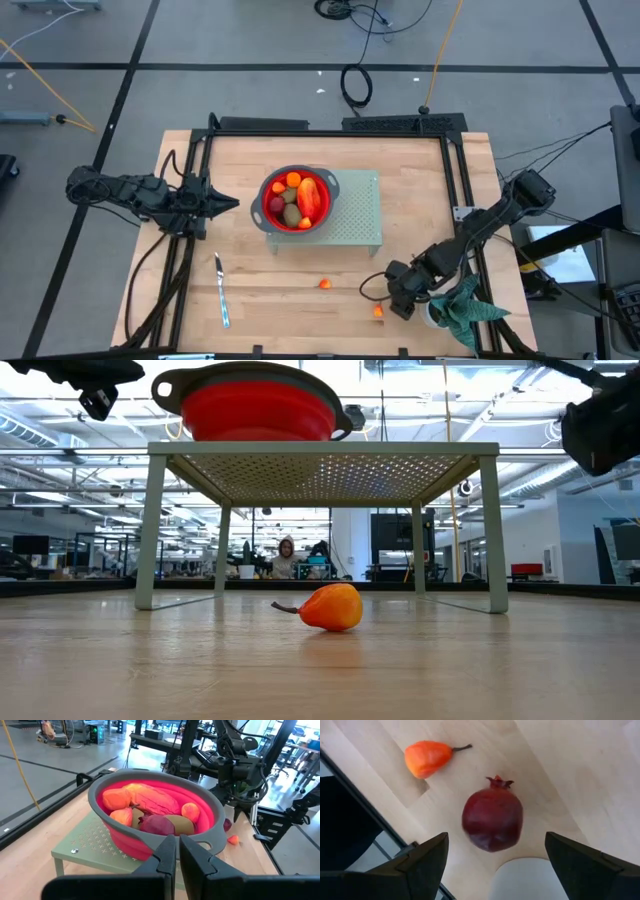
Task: Pick & Place Fruit
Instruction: Put the pomegranate fruit into the strainer
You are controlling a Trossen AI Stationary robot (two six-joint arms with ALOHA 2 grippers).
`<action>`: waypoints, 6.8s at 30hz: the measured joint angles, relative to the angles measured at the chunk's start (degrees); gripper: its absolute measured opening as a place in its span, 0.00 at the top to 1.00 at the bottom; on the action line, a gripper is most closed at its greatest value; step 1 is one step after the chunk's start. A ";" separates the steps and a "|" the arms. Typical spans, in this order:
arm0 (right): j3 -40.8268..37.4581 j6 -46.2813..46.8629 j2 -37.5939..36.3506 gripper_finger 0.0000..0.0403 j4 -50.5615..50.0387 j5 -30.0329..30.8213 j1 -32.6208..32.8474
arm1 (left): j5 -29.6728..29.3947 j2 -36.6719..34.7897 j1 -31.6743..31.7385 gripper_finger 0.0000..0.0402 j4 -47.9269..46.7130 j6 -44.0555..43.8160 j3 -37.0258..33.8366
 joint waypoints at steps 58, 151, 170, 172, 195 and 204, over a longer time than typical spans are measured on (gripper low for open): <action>-8.57 4.06 0.28 0.21 12.25 10.27 3.02 | 2.62 0.02 -0.01 0.95 0.11 0.12 0.02; -8.57 -60.50 -25.82 0.54 56.66 29.90 -23.16 | 5.07 54.35 0.01 0.88 11.65 42.80 46.27; -8.57 -49.85 -25.82 0.55 56.70 25.50 -23.44 | -0.63 66.89 2.46 0.36 9.30 57.79 55.48; -8.55 -48.15 -25.64 0.54 56.86 25.22 -23.47 | -0.63 67.72 2.97 0.33 9.33 57.79 55.52; -8.50 -37.74 -25.40 0.55 54.02 23.39 -23.47 | 0.07 74.60 3.11 0.32 18.65 64.64 55.49; -8.52 -34.86 -24.10 0.55 54.34 20.77 -23.47 | 2.64 75.89 3.00 0.32 17.29 63.39 55.52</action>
